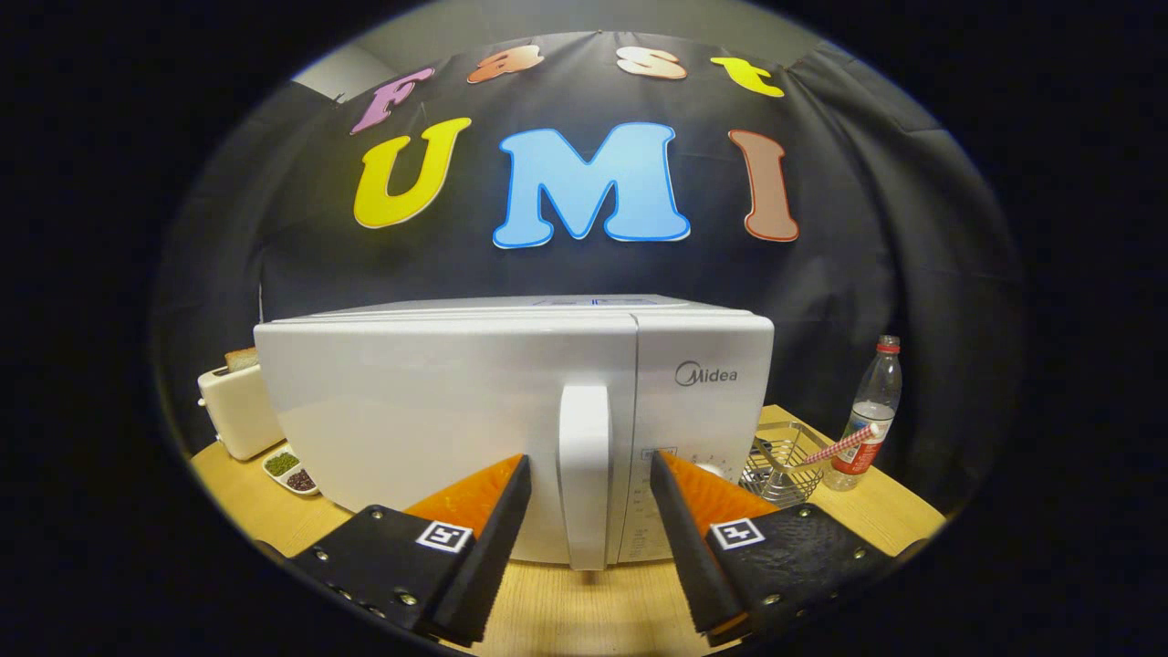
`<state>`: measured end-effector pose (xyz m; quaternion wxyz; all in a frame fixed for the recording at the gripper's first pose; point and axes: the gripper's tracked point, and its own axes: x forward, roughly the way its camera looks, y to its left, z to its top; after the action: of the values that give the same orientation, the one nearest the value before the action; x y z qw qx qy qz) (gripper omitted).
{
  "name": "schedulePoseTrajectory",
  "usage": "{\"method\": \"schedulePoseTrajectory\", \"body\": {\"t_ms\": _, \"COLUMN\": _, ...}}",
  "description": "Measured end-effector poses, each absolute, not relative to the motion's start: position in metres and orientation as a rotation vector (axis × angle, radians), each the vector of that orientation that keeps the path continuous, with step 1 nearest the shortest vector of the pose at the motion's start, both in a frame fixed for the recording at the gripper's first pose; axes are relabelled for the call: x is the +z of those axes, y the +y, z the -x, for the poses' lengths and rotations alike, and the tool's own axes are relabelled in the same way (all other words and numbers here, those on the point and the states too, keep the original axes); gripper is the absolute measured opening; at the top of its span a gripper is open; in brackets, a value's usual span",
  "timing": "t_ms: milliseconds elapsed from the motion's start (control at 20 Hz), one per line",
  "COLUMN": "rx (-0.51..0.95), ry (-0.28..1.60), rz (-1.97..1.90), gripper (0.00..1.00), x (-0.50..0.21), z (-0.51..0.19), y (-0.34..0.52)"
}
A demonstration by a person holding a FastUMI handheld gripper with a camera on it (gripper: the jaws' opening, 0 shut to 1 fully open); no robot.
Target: Open the microwave, put the food inside, and close the microwave door.
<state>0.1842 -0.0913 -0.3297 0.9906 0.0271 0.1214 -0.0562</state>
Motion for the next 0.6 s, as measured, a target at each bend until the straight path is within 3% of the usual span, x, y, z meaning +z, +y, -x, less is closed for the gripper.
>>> {"method": "schedulePoseTrajectory", "body": {"t_ms": 100, "rx": -0.134, "ry": 0.202, "rz": -0.021, "gripper": 0.65, "x": -0.3249, "z": -0.1859, "y": -0.0956}}
{"method": "schedulePoseTrajectory", "body": {"t_ms": 250, "rx": -0.144, "ry": 0.204, "rz": 0.019, "gripper": 0.27, "x": -0.3244, "z": -0.1857, "y": -0.0886}}
{"method": "schedulePoseTrajectory", "body": {"t_ms": 350, "rx": -0.153, "ry": 0.216, "rz": 0.009, "gripper": 0.19, "x": -0.3235, "z": -0.1858, "y": -0.0890}}
{"method": "schedulePoseTrajectory", "body": {"t_ms": 550, "rx": -0.133, "ry": 0.224, "rz": -0.003, "gripper": 0.19, "x": -0.3242, "z": -0.1844, "y": -0.0871}}
{"method": "schedulePoseTrajectory", "body": {"t_ms": 600, "rx": -0.129, "ry": 0.225, "rz": 0.001, "gripper": 0.12, "x": -0.3253, "z": -0.1848, "y": -0.0872}}
